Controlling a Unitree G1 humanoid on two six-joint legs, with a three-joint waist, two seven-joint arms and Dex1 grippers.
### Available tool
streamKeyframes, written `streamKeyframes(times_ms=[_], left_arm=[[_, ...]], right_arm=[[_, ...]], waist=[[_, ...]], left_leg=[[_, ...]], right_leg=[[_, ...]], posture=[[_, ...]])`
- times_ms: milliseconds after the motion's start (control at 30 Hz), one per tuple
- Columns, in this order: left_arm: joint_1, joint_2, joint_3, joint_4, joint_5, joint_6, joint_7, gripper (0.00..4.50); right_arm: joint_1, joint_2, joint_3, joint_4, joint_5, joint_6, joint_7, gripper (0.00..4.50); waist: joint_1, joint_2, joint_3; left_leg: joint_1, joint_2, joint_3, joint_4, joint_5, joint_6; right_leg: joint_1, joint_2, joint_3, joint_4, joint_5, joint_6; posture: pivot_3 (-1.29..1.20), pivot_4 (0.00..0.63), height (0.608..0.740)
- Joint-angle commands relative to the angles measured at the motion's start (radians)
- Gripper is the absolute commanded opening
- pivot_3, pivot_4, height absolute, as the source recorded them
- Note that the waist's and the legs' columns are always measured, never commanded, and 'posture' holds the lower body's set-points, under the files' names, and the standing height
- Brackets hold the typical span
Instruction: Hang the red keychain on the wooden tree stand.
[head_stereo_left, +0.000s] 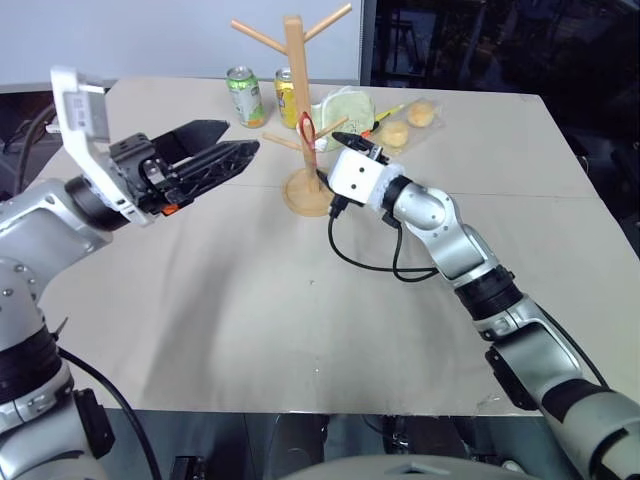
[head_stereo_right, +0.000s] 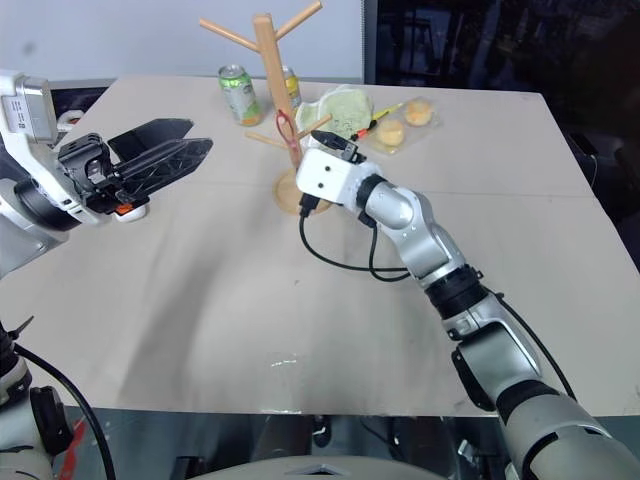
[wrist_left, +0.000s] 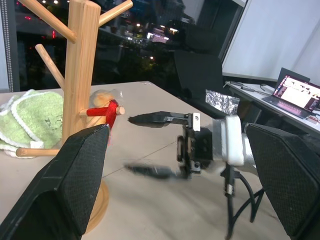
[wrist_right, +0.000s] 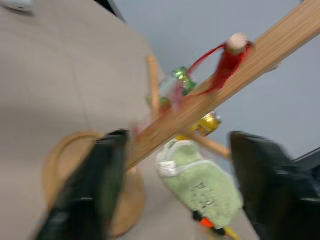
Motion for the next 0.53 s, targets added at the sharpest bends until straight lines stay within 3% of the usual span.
streamKeyframes(times_ms=[33, 133, 267, 433, 533], left_arm=[[-0.014, 0.026, 0.009, -0.002, 0.007, -0.022, -0.01, 4.5], [-0.01, 0.052, 0.004, 0.009, 0.029, -0.019, -0.023, 4.5], [0.006, 0.117, -0.016, 0.04, 0.116, -0.043, -0.081, 4.5], [0.023, 0.172, -0.047, 0.104, 0.191, -0.067, -0.197, 4.5], [0.024, 0.193, -0.081, 0.138, 0.249, -0.1, -0.268, 4.5]], right_arm=[[0.041, -0.043, -0.049, -0.098, 0.034, 0.025, 0.041, 4.43], [0.12, -0.094, -0.12, -0.2, 0.144, 0.109, 0.124, 4.43], [0.225, -0.147, -0.303, -0.49, 0.522, 0.404, 0.294, 4.43], [0.249, -0.249, -0.471, -0.705, 0.877, 0.75, 0.339, 4.43], [0.257, -0.319, -0.521, -0.768, 1.008, 0.878, 0.335, 4.43]], waist=[[0.0, 0.0, 0.0], [0.003, 0.0, 0.0], [-0.002, 0.0, 0.001], [0.005, 0.003, 0.003], [0.005, 0.003, 0.003]], left_leg=[[0.0, 0.0, 0.0, 0.0, 0.0, 0.0], [0.0, 0.0, 0.0, 0.0, 0.0, 0.0], [0.0, 0.0, 0.0, -0.001, 0.0, 0.0], [0.0, 0.0, -0.001, -0.003, 0.0, 0.0], [0.0, 0.001, -0.001, -0.003, 0.0, 0.0]], right_leg=[[0.0, 0.0, 0.0, 0.0, 0.0, 0.0], [0.0, 0.0, 0.0, 0.0, 0.0, 0.0], [-0.001, 0.0, 0.0, 0.0, 0.0, 0.0], [-0.001, 0.0, -0.001, -0.001, -0.001, 0.0], [-0.001, 0.0, -0.001, -0.002, -0.003, -0.003]], posture=[[0.0, 0.15, 0.74], [0.0, 0.15, 0.74], [0.0, 0.15, 0.74], [0.0, 0.15, 0.74], [0.0, 0.15, 0.74]])
